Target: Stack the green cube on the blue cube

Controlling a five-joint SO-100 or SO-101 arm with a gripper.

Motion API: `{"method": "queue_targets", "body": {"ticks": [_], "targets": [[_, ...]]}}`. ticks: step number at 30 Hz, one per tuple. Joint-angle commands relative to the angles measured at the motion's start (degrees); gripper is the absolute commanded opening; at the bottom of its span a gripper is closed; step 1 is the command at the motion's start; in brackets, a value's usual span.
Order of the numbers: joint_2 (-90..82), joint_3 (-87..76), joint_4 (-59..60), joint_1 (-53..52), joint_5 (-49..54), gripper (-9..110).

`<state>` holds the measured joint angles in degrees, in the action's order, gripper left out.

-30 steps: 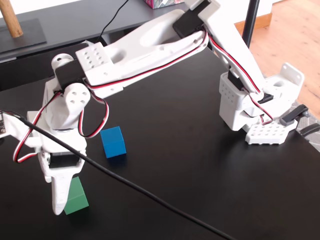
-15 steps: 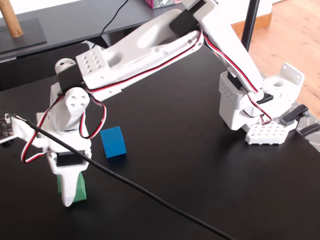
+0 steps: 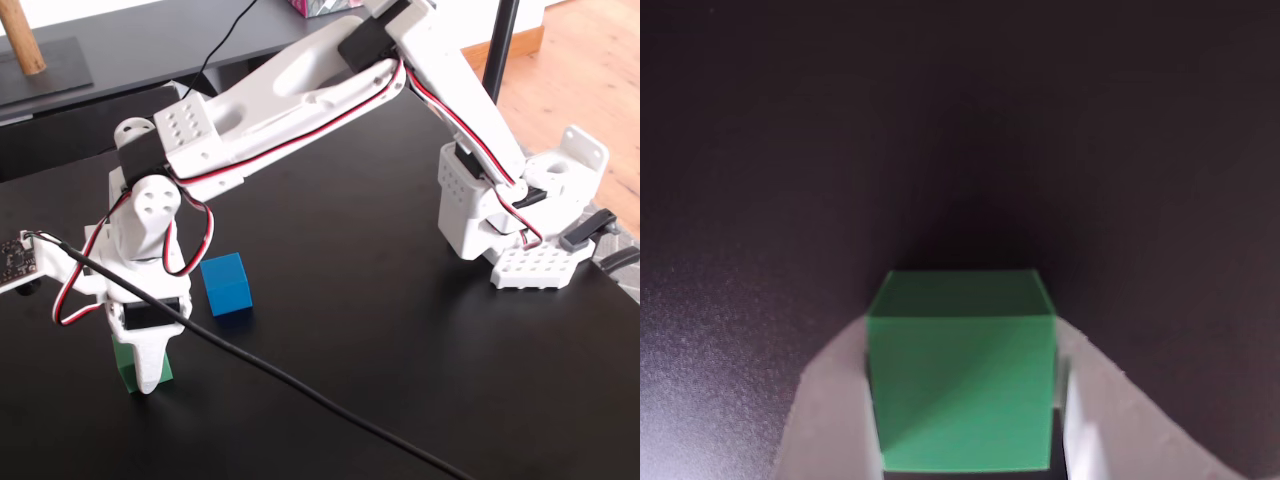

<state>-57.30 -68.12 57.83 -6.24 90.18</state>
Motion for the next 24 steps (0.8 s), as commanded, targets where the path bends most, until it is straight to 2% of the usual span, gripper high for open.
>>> {"method": "queue_targets", "body": {"ticks": [1,3,11,19,24], "targets": [[-7.29,2.99,0.0,-3.08,-2.72,5],[-7.38,3.34,0.97,-2.72,-3.16,0],[-11.95,3.43,5.45,-1.05,-5.45,0],[-26.63,0.26,13.62,1.67,-8.17,0],[-36.91,-4.83,16.7,1.49,-5.54,0]]}}
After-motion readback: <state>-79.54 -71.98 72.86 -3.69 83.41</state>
